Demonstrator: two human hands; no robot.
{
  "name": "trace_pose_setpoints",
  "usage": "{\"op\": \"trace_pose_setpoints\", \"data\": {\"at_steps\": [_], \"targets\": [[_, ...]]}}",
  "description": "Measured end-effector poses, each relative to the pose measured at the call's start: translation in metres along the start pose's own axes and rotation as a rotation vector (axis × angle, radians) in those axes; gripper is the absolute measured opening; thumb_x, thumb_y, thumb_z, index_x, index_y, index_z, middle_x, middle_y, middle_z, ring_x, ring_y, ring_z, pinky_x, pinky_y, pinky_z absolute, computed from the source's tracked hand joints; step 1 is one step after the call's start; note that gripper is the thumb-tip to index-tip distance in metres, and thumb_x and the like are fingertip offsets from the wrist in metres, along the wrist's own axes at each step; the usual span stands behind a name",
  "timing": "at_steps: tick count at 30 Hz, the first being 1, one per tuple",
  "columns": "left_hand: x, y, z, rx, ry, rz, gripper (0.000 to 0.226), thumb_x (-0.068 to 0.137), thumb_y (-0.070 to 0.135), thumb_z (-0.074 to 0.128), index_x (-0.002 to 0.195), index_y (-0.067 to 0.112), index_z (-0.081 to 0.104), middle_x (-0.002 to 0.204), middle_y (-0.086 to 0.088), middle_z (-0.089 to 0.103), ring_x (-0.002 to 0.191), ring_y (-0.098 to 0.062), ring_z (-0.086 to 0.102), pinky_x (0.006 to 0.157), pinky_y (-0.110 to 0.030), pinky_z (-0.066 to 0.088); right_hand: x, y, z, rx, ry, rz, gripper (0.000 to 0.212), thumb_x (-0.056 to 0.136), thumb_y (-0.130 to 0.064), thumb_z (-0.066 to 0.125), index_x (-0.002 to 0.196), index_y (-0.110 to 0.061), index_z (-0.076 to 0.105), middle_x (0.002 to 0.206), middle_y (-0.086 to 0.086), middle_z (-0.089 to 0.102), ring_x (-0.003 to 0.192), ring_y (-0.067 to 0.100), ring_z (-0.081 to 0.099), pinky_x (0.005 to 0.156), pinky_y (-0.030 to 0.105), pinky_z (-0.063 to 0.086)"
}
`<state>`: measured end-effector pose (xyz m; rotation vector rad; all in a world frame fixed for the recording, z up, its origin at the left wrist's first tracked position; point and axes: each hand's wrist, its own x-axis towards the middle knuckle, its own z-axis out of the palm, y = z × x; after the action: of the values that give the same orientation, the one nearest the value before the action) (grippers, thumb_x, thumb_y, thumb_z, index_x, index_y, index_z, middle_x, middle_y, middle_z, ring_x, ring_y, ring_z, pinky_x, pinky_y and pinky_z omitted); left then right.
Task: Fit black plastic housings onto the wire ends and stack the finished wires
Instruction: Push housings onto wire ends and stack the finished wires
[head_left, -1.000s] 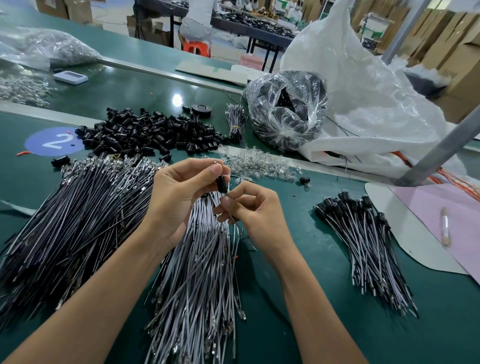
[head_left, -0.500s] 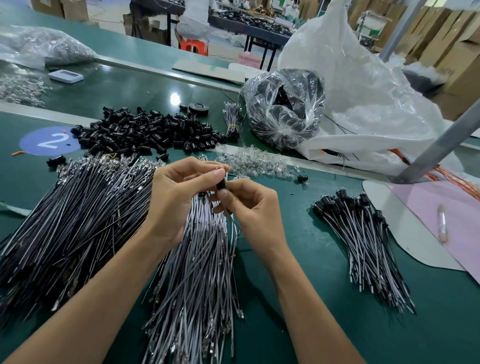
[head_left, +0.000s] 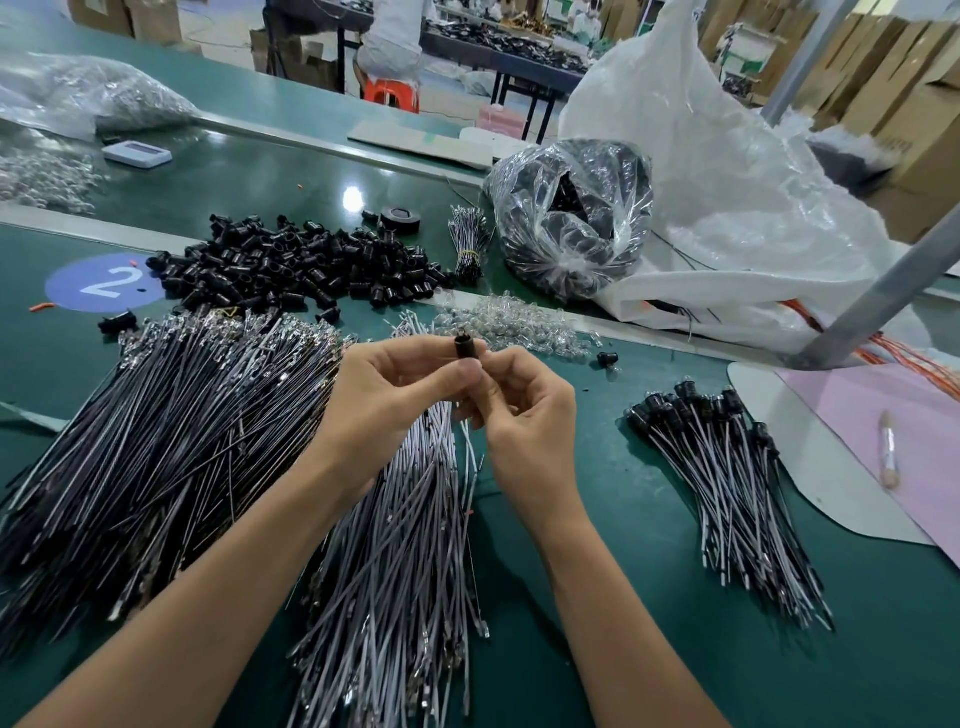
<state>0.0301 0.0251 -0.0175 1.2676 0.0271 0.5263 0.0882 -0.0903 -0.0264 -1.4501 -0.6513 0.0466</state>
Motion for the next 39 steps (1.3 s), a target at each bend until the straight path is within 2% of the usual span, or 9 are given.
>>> {"op": "trace_pose_setpoints", "data": {"at_steps": [4, 10, 14, 16, 20, 22, 28, 34, 39], "targets": [[0.0, 0.0, 0.0, -0.033, 0.05, 0.031, 0.021, 0.074, 0.012, 0.073, 0.094, 0.01, 0.078, 0.095, -0.012, 0.076, 0.09, -0.026, 0.073, 0.083, -0.039, 0.06, -0.001, 0.001, 0.002, -0.024, -0.026, -0.008, 0.019, 0.091, -0.002, 0.064, 0.075, -0.01, 0.057, 0.073, -0.002, 0.064, 0.063, 0.01, 0.062, 0.063, 0.03, 0.055], [-0.004, 0.005, 0.006, -0.065, 0.019, 0.126, 0.021, 0.076, 0.007, 0.069, 0.096, 0.01, 0.077, 0.092, -0.008, 0.077, 0.088, -0.02, 0.074, 0.076, -0.023, 0.057, -0.003, 0.0, 0.004, 0.008, -0.034, -0.056, 0.021, 0.09, -0.02, 0.066, 0.074, -0.009, 0.058, 0.071, -0.004, 0.06, 0.067, 0.014, 0.058, 0.066, 0.039, 0.051], [-0.005, 0.005, 0.008, -0.067, 0.023, 0.162, 0.024, 0.076, 0.008, 0.07, 0.099, 0.011, 0.075, 0.09, -0.005, 0.077, 0.086, -0.018, 0.074, 0.075, -0.021, 0.056, -0.003, 0.002, 0.007, 0.086, -0.053, -0.079, 0.019, 0.089, -0.011, 0.063, 0.072, -0.014, 0.057, 0.072, -0.005, 0.058, 0.074, 0.012, 0.055, 0.07, 0.031, 0.051], [-0.005, 0.005, 0.008, -0.073, 0.048, 0.169, 0.024, 0.075, 0.011, 0.071, 0.099, 0.011, 0.075, 0.089, -0.005, 0.077, 0.085, -0.019, 0.074, 0.077, -0.025, 0.057, -0.003, 0.004, 0.008, 0.109, -0.067, -0.082, 0.02, 0.089, -0.006, 0.062, 0.071, -0.008, 0.054, 0.075, -0.008, 0.058, 0.077, 0.008, 0.058, 0.073, 0.03, 0.053], [-0.004, 0.005, 0.007, -0.102, 0.098, 0.178, 0.023, 0.072, 0.01, 0.073, 0.095, 0.008, 0.076, 0.09, -0.006, 0.077, 0.085, -0.019, 0.074, 0.079, -0.026, 0.057, -0.004, 0.007, 0.011, 0.104, -0.072, -0.078, 0.023, 0.088, -0.004, 0.062, 0.07, -0.013, 0.05, 0.077, -0.007, 0.06, 0.081, 0.003, 0.062, 0.078, 0.057, 0.053], [-0.005, 0.005, 0.006, -0.098, 0.095, 0.172, 0.021, 0.073, 0.009, 0.071, 0.093, 0.008, 0.077, 0.089, -0.006, 0.077, 0.085, -0.018, 0.074, 0.077, -0.024, 0.056, -0.006, 0.01, 0.013, 0.114, -0.068, -0.07, 0.023, 0.087, -0.004, 0.063, 0.07, -0.012, 0.05, 0.074, -0.005, 0.06, 0.078, 0.007, 0.062, 0.077, 0.064, 0.051], [-0.004, 0.005, 0.008, -0.049, 0.059, 0.049, 0.027, 0.064, 0.013, 0.076, 0.091, 0.01, 0.075, 0.086, -0.006, 0.077, 0.078, -0.016, 0.074, 0.071, -0.021, 0.056, -0.01, 0.012, 0.007, -0.06, 0.022, -0.113, 0.025, 0.09, -0.019, 0.064, 0.072, -0.005, 0.053, 0.07, 0.002, 0.057, 0.067, 0.03, 0.048, 0.062, 0.059, 0.044], [-0.005, 0.003, 0.006, 0.001, 0.029, 0.085, 0.015, 0.07, 0.01, 0.074, 0.085, 0.011, 0.079, 0.083, -0.004, 0.077, 0.077, -0.014, 0.074, 0.07, -0.018, 0.055, -0.009, 0.008, 0.007, -0.046, 0.018, -0.114, 0.033, 0.093, -0.023, 0.064, 0.073, 0.0, 0.05, 0.07, 0.006, 0.052, 0.068, 0.034, 0.042, 0.062, 0.058, 0.04], [-0.006, 0.005, 0.007, -0.101, 0.086, 0.088, 0.016, 0.066, 0.02, 0.077, 0.08, 0.013, 0.08, 0.081, -0.006, 0.077, 0.076, -0.017, 0.073, 0.071, -0.022, 0.056, -0.011, 0.007, 0.012, -0.018, -0.023, -0.124, 0.025, 0.09, -0.012, 0.065, 0.073, -0.002, 0.05, 0.074, 0.002, 0.053, 0.073, 0.034, 0.045, 0.067, 0.061, 0.041]]}}
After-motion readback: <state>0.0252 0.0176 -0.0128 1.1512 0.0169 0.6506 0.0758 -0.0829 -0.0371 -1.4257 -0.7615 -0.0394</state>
